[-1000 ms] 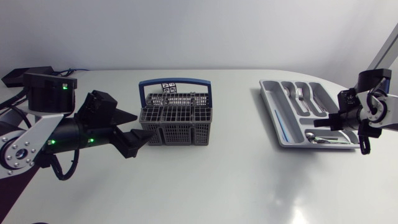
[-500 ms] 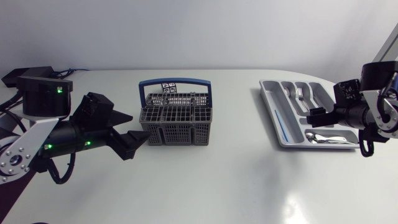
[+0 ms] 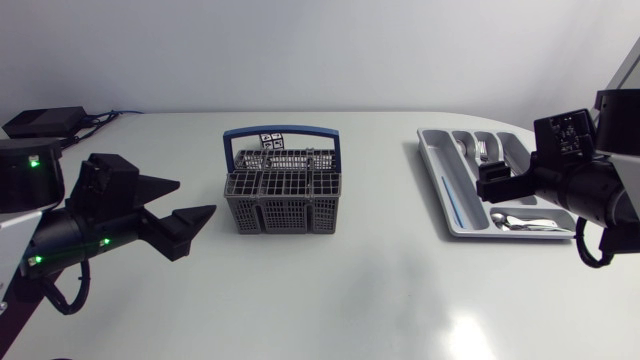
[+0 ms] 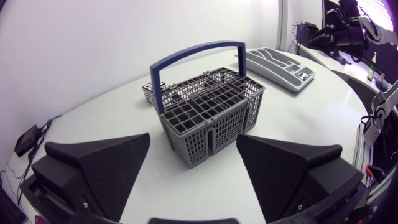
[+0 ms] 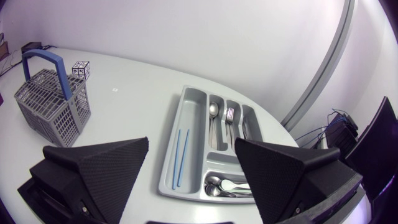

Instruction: Transfer all utensils from the basket to the drawer tray.

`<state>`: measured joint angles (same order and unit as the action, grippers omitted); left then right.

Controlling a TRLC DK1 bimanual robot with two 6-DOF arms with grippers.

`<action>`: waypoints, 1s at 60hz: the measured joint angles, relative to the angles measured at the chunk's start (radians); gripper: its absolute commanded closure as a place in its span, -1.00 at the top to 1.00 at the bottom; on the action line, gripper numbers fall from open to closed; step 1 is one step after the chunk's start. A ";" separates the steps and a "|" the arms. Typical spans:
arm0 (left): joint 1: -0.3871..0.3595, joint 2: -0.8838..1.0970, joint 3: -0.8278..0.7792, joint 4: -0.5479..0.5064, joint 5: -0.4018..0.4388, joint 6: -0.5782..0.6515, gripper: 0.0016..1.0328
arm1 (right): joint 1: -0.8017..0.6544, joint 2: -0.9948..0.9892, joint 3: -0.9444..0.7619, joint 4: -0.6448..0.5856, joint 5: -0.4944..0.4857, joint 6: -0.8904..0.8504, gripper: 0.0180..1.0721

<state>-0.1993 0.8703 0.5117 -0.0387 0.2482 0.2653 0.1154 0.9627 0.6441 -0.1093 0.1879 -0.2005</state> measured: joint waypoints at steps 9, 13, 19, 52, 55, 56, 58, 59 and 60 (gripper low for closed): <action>0.051 -0.076 -0.065 0.037 -0.002 -0.056 0.88 | 0.007 -0.085 -0.037 0.001 0.001 0.023 0.91; 0.073 -0.123 -0.090 0.047 -0.003 -0.067 0.88 | 0.007 -0.130 -0.061 0.001 0.001 0.025 0.91; 0.119 -0.186 -0.113 0.052 -0.003 -0.080 0.88 | 0.007 -0.192 -0.095 0.001 0.006 0.026 0.91; 0.225 -0.528 -0.291 0.056 -0.082 -0.135 0.88 | -0.045 -0.528 -0.359 0.036 0.011 0.031 0.90; 0.224 -0.554 -0.309 0.056 -0.097 -0.140 0.86 | -0.048 -0.554 -0.372 0.041 -0.001 0.040 0.90; 0.224 -0.562 -0.315 0.056 -0.101 -0.143 0.86 | -0.049 -0.562 -0.378 0.042 -0.005 0.042 0.90; 0.224 -0.578 -0.324 0.054 -0.108 -0.146 0.86 | -0.053 -0.581 -0.389 0.047 -0.012 0.046 0.90; 0.224 -0.591 -0.332 0.053 -0.115 -0.153 0.86 | -0.054 -0.595 -0.396 0.048 -0.018 0.048 0.90; 0.224 -0.601 -0.338 0.051 -0.120 -0.157 0.86 | -0.055 -0.605 -0.402 0.050 -0.022 0.052 0.90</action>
<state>0.0250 0.2691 0.1741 0.0128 0.1284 0.1081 0.0601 0.3573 0.2420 -0.0593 0.1661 -0.1486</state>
